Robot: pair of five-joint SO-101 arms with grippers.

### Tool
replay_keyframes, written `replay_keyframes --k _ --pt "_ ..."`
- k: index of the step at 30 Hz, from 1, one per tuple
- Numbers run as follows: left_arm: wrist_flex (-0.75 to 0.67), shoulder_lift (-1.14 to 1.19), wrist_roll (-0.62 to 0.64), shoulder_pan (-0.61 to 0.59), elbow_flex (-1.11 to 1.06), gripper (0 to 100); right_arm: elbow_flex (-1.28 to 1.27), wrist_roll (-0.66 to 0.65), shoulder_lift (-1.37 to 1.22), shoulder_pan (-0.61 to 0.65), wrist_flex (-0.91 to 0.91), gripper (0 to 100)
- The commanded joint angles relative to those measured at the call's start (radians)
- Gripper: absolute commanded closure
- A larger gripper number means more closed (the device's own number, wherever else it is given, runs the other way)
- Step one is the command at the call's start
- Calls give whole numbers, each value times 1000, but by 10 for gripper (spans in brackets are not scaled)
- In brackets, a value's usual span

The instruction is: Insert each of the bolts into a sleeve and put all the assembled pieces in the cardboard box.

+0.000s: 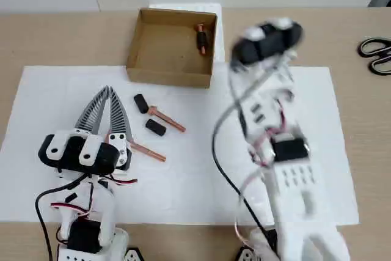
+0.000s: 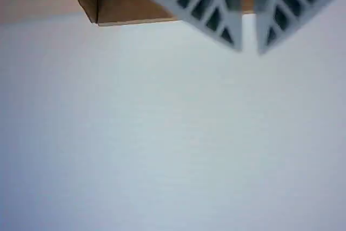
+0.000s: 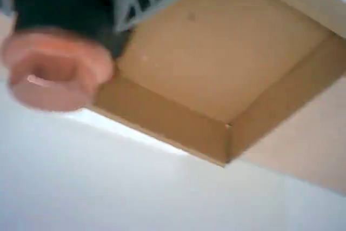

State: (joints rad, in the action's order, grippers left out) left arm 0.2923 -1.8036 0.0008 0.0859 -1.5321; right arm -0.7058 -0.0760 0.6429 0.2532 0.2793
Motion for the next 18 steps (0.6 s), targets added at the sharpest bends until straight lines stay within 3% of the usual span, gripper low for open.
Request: replay_keyframes --k 1,4,14,18 --pt "-17 -12 -3 -11 2 994 195 8 -259 41 -162 995" --pt "-17 -12 -3 -11 4 994 318 5 -453 51 -285 995" --pt "-17 -12 -3 -11 2 994 841 14 -1059 62 -401 995" --pt "-17 -11 -3 -11 2 994 1037 132 -1257 81 -420 995"
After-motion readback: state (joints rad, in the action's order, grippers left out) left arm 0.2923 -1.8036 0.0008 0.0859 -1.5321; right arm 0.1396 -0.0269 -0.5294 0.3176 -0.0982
